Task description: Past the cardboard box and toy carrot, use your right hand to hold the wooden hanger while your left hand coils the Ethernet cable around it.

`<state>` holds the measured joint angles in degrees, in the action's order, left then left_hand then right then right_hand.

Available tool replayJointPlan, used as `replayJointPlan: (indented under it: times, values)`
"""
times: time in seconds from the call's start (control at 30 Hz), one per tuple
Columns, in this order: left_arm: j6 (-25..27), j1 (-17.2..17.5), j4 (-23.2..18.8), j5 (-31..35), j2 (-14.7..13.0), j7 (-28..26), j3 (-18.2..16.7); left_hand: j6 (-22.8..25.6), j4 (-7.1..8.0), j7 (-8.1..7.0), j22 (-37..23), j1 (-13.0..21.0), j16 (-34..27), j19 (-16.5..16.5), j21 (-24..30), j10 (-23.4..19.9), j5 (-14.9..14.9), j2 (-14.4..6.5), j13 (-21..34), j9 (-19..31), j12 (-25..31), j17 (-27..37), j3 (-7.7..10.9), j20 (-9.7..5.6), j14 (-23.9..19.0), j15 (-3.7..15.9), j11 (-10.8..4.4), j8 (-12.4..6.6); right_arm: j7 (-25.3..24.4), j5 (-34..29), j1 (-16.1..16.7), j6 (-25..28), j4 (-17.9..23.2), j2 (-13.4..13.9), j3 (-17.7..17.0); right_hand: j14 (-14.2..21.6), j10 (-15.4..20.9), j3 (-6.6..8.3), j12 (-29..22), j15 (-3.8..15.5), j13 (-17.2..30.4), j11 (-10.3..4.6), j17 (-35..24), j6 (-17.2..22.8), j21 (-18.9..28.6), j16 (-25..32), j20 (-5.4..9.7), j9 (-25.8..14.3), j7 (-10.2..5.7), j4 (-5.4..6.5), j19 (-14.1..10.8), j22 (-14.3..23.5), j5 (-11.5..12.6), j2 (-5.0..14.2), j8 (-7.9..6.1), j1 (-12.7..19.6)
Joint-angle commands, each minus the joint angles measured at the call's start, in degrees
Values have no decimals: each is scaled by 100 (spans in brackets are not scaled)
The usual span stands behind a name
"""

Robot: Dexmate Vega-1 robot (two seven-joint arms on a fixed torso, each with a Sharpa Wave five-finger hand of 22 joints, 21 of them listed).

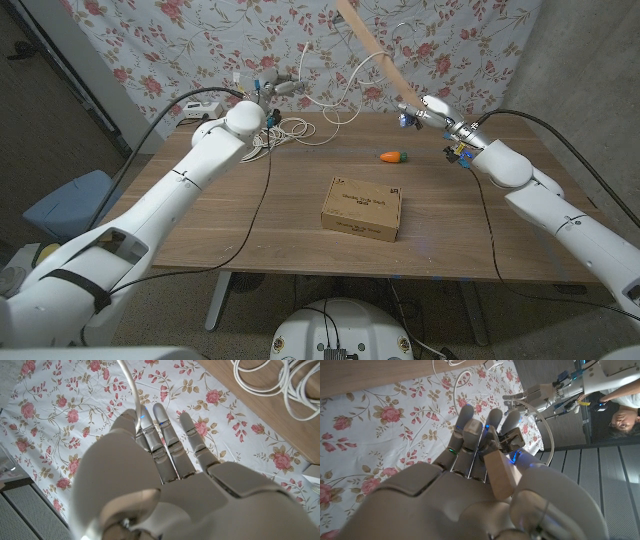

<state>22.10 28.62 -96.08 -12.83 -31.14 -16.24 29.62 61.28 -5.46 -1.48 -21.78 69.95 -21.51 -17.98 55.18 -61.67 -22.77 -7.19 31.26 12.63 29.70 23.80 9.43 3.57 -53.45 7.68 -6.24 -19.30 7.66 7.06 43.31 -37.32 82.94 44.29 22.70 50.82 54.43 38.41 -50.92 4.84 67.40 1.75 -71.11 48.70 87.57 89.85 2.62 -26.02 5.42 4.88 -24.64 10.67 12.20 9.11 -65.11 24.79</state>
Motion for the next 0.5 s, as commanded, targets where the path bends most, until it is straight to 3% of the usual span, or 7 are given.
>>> replayJointPlan:
  times: [0.03, 0.23, 0.5]
  values:
    - [-235, -815, 934, 75, 281, 454, 380, 179, 4, 159, -6, 100, 22, 16, 60, -305, 25, -112, 13, 7, 6, 33, -23, 6, -54, 537, -240, -1, 75, -657, -176, -231, 39, 24, 243, -199, -25, 20, -2795, 303, 44, 14, -3, -23, -26, 23, 53, -18, 17, 17, 3, -4, -1, 140, -56, -113]
    - [-477, -1106, 1392, 123, 438, 643, 511, 187, 3, 156, 0, 111, 41, 26, 86, -317, 32, -110, 20, -4, -8, 42, -30, -5, -48, 540, -244, 10, 99, -871, -263, -445, 54, -9, 315, -205, -19, 19, -2774, 293, 13, 10, -3, -17, -42, 26, 67, 9, 14, 20, 4, -7, 0, 138, -57, -122]
    - [-789, -1545, 1891, 279, 633, 835, 671, 194, 13, 150, 9, 110, 52, 37, 118, -315, 41, -107, 27, -19, -31, 56, -47, -12, -63, 533, -241, 25, 320, -1116, -532, -345, -139, -72, 537, -205, 20, 19, -2731, 297, -54, 5, -2, -20, -66, 29, 69, 23, 19, 24, 21, -8, 3, 136, -71, -135]
